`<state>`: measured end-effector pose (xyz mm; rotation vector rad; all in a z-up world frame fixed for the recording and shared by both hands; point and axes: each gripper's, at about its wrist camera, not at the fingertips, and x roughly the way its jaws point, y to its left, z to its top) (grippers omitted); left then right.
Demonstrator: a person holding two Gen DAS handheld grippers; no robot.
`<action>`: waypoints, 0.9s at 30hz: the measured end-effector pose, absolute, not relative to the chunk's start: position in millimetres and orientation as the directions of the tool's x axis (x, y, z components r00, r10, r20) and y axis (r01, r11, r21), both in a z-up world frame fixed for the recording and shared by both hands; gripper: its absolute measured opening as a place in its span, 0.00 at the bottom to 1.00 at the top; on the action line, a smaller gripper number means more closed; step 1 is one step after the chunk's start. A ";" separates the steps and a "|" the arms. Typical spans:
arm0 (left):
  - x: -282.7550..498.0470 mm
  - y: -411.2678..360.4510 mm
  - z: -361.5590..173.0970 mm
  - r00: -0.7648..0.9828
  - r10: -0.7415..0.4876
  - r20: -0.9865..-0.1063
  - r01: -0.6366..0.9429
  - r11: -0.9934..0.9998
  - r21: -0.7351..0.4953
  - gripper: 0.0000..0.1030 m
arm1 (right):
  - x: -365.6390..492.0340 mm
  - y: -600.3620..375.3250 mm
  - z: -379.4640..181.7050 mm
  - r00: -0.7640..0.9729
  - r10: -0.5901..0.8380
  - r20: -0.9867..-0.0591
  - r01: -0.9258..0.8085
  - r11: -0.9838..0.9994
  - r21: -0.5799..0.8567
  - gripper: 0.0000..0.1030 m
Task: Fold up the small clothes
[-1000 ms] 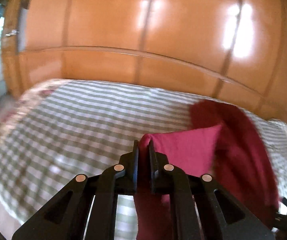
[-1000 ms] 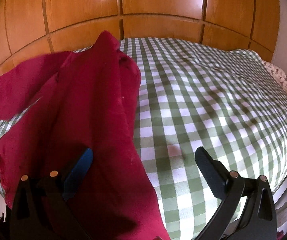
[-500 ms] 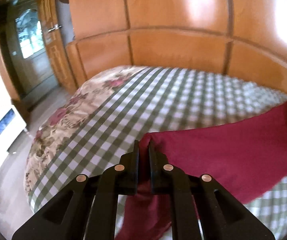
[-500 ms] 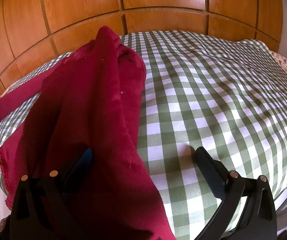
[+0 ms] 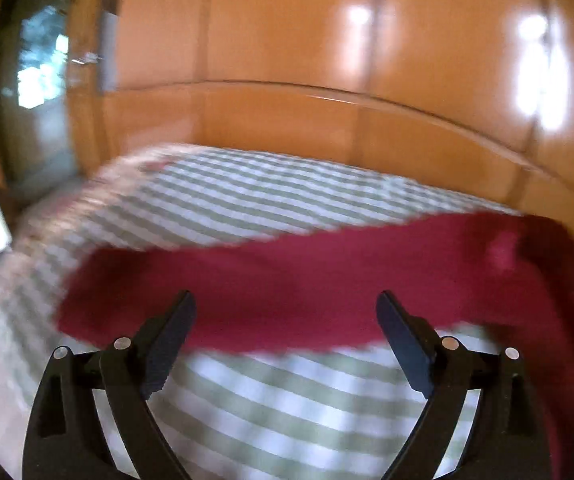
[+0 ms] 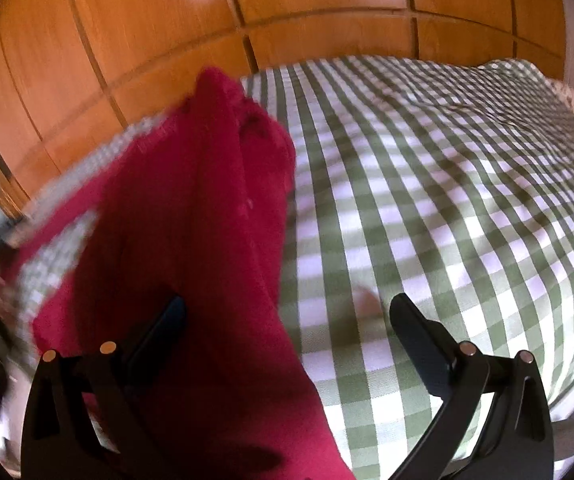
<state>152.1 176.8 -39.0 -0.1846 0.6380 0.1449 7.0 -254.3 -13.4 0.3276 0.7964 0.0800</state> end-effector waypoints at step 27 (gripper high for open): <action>150.7 89.3 -88.7 0.680 -0.238 -0.694 0.076 0.964 -0.256 0.93 | 11.6 -315.7 28.0 0.707 0.098 -0.700 -0.050 0.995 0.089 0.06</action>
